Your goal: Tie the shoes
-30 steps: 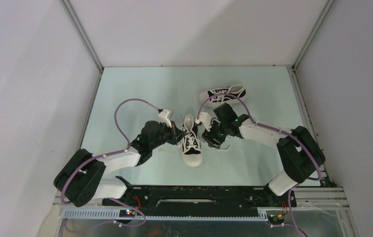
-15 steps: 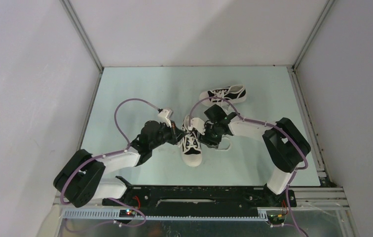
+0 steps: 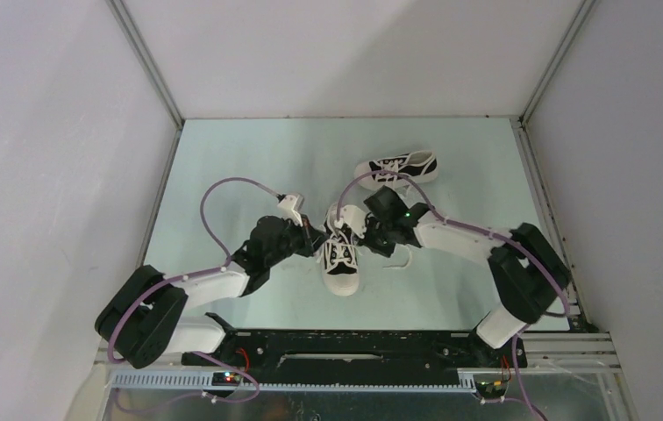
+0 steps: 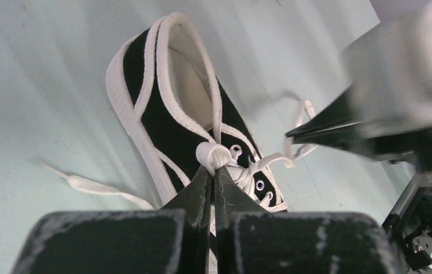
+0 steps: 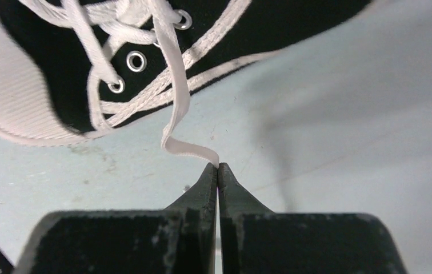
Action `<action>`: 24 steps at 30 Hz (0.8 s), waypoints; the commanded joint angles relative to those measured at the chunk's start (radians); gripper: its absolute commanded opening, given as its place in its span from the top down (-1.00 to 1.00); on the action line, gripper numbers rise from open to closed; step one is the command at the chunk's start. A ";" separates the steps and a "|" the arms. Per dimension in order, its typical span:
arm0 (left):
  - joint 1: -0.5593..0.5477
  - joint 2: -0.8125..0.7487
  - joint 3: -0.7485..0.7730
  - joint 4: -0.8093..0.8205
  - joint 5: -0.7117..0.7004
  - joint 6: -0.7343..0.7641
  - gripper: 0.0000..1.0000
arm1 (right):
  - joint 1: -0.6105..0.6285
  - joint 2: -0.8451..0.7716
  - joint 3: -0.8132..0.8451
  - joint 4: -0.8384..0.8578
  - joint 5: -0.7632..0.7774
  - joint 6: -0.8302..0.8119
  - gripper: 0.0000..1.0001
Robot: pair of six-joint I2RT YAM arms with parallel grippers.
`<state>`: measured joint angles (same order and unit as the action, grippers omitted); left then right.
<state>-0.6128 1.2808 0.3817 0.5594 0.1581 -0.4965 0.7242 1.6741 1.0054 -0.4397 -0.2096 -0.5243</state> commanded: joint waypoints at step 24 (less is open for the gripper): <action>0.016 -0.097 -0.049 -0.065 -0.272 -0.159 1.00 | -0.026 -0.228 -0.110 -0.101 0.198 0.667 1.00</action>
<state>-0.6117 1.2011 0.3176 0.5076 -0.0444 -0.6666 0.7322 1.5063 0.8925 -0.4923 -0.0761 0.0719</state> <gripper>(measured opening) 0.006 0.007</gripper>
